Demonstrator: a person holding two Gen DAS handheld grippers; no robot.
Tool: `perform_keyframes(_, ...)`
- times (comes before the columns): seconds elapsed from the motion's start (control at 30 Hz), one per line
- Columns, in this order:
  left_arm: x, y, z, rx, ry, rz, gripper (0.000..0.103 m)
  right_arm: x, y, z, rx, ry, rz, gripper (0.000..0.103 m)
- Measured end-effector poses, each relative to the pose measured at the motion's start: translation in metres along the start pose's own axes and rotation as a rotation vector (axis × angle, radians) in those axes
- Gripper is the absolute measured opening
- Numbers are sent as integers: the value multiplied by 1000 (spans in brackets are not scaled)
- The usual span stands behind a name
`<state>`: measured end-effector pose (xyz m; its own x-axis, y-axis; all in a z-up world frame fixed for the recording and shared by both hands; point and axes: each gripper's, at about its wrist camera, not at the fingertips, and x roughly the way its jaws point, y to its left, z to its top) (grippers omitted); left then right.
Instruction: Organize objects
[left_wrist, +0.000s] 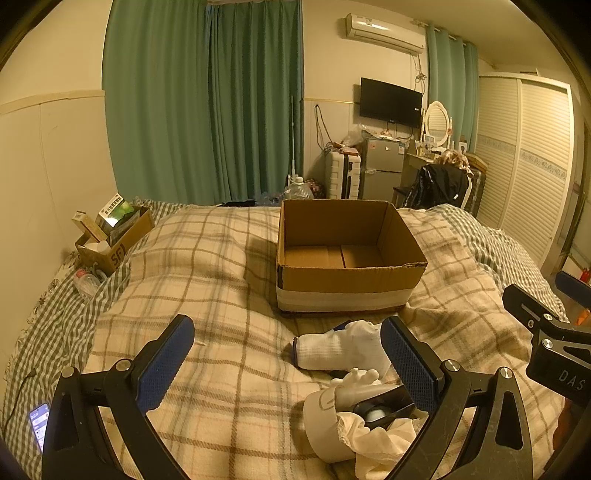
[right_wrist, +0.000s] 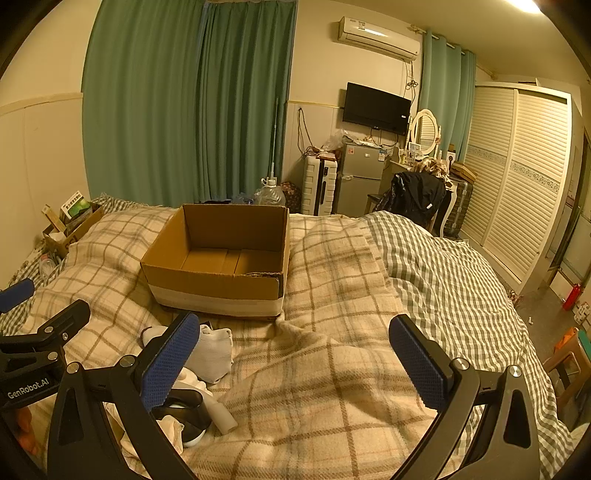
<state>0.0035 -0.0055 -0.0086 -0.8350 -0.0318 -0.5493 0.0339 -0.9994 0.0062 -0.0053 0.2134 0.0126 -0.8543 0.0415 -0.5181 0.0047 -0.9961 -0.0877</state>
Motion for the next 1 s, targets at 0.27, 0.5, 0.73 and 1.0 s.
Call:
perform_keyframes(0.27,-5,0,4,-4,-4,8,103,-5,0,2,-3,-11,-6,103)
perform_keyframes(0.5,-17,1,11,-11,-20,-9,102,-22,-2,8,-4,-43,-15,103)
perform_keyframes(0.73,-12,-7,3,23,33,-18,99,-26,-4,2,-14,-23,-6,102)
perform_keyframes(1.0,36,-13,-36,62,228,-5,88,3,-5,-21,-29,83,12,103)
